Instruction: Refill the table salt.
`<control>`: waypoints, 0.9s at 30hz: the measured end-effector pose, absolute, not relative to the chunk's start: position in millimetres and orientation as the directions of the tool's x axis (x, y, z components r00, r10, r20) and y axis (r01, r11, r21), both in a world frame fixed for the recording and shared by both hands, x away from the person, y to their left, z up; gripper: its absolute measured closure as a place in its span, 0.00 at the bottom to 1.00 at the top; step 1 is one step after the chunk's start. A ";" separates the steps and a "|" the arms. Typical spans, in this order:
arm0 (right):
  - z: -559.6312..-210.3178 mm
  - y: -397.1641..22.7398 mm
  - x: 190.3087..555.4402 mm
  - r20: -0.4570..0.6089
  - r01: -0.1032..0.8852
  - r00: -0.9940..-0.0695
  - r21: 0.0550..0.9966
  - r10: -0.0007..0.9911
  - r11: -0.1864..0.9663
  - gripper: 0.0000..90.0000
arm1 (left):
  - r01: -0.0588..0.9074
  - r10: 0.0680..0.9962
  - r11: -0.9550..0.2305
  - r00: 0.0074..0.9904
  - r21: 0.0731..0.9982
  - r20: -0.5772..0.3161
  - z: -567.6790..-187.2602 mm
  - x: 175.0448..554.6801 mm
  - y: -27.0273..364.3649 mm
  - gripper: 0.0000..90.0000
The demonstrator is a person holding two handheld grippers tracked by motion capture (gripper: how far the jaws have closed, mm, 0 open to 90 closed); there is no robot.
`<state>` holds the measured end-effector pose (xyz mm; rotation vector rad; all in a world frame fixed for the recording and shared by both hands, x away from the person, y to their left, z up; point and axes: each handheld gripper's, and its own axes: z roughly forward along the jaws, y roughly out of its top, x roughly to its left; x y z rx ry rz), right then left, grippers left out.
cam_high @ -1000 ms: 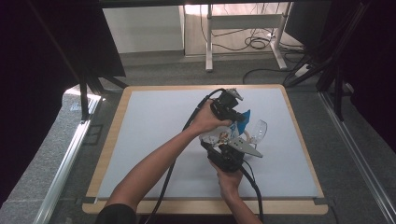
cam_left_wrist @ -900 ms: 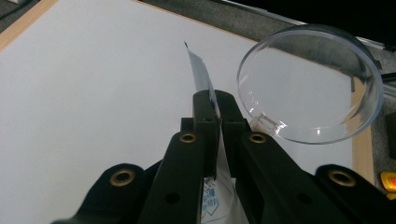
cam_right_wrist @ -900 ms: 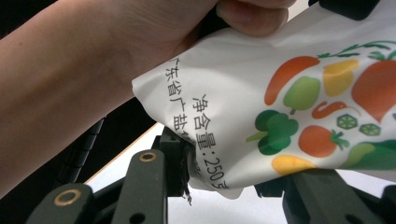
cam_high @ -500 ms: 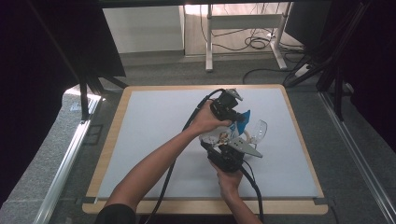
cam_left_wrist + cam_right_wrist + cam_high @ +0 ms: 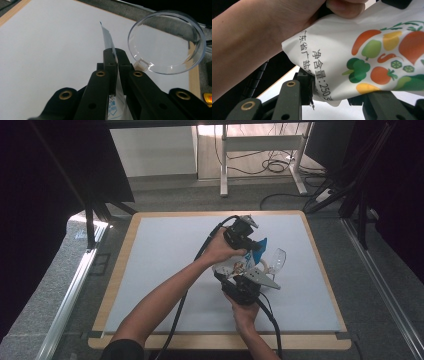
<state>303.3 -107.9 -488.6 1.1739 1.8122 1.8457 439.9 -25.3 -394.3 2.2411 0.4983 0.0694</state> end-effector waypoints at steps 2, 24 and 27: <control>-489.5 -107.5 303.4 0.337 0.323 -0.622 0.933 0.707 -0.161 0.70 | 0.337 0.380 -0.573 0.917 0.747 -0.122 -394.5 439.8 -23.9 0.99; -503.9 -106.7 298.3 0.331 0.316 -0.598 0.934 0.730 -0.166 0.66 | 0.344 0.389 -0.545 0.912 0.764 -0.134 -398.6 436.9 -18.7 0.99; -506.5 -108.3 296.9 0.341 0.323 -0.594 0.931 0.729 -0.172 0.65 | 0.349 0.390 -0.539 0.910 0.767 -0.139 -399.2 436.5 -17.3 0.99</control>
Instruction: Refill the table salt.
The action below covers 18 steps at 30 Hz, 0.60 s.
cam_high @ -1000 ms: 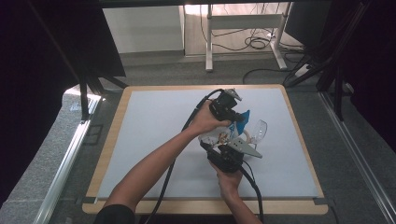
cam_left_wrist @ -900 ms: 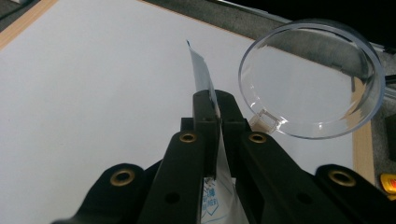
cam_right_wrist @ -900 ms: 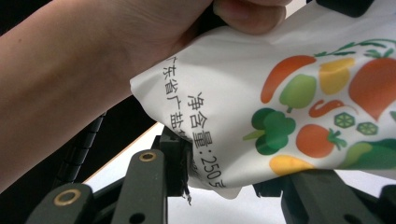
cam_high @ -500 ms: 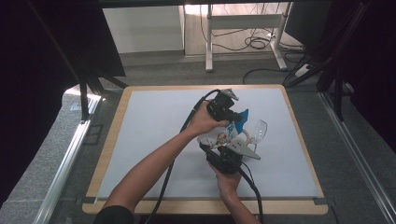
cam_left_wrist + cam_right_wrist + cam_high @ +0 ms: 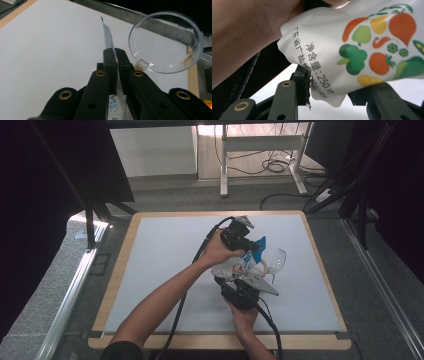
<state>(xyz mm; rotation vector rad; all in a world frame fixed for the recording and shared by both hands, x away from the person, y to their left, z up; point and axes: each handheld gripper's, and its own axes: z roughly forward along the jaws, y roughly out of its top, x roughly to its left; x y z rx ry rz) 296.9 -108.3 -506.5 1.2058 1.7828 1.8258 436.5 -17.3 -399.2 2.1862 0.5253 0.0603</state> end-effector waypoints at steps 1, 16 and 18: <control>-507.6 -108.7 296.4 0.340 0.323 -0.593 0.931 0.730 -0.171 0.65 | 0.348 0.390 -0.538 0.910 0.768 -0.140 -399.3 436.3 -16.7 0.99; -521.9 -118.1 288.7 0.347 0.364 -0.580 0.920 0.737 -0.147 0.62 | 0.364 0.402 -0.499 0.901 0.787 -0.162 -400.8 432.8 -0.8 0.99; -523.3 -119.4 288.2 0.349 0.371 -0.578 0.918 0.737 -0.144 0.62 | 0.367 0.404 -0.490 0.899 0.791 -0.168 -400.8 431.8 0.8 0.99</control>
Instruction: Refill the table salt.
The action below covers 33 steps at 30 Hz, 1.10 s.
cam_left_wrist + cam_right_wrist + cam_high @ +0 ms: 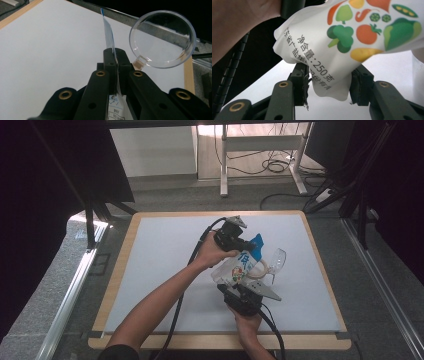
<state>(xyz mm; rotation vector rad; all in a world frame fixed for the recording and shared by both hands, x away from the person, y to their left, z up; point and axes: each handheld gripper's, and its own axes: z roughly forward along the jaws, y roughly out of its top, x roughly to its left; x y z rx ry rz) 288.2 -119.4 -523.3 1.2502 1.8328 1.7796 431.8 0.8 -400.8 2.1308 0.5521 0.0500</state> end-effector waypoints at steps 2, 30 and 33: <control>-524.3 -120.8 287.5 0.350 0.376 -0.575 0.916 0.740 -0.140 0.62 | 0.372 0.403 -0.478 0.898 0.796 -0.178 -400.9 430.4 1.6 0.99; -533.6 -134.8 293.4 0.313 0.469 -0.538 0.883 0.783 -0.030 0.59 | 0.371 0.412 -0.423 0.891 0.827 -0.189 -399.5 415.2 17.6 0.99; -532.8 -132.5 295.3 0.283 0.484 -0.556 0.875 0.782 0.028 0.54 | 0.370 0.416 -0.413 0.890 0.832 -0.189 -399.7 412.5 18.1 0.99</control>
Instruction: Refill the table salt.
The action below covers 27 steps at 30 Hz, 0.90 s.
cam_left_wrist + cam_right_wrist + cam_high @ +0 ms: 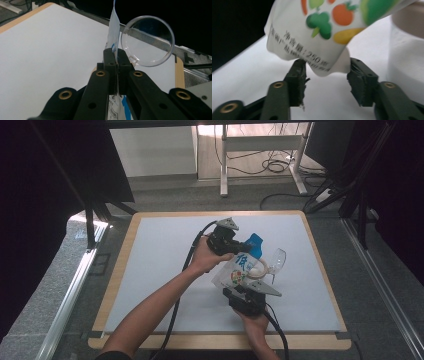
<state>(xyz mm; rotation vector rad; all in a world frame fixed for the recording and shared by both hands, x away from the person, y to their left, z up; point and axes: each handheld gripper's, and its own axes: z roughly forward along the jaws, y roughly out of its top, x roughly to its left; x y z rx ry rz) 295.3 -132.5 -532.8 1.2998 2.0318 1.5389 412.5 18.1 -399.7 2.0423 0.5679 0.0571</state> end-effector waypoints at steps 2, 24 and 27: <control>-532.6 -131.6 295.7 0.273 0.484 -0.561 0.874 0.781 0.042 0.52 | 0.368 0.416 -0.407 0.889 0.836 -0.189 -400.1 411.5 18.0 0.99; -530.9 -145.4 288.0 0.259 0.483 -0.579 0.873 0.773 0.070 0.42 | 0.376 0.427 -0.318 0.876 0.870 -0.223 -404.0 403.2 55.7 1.00; -530.8 -154.1 287.0 0.257 0.480 -0.570 0.875 0.781 0.063 0.42 | 0.377 0.426 -0.308 0.876 0.874 -0.227 -405.4 401.4 59.7 1.00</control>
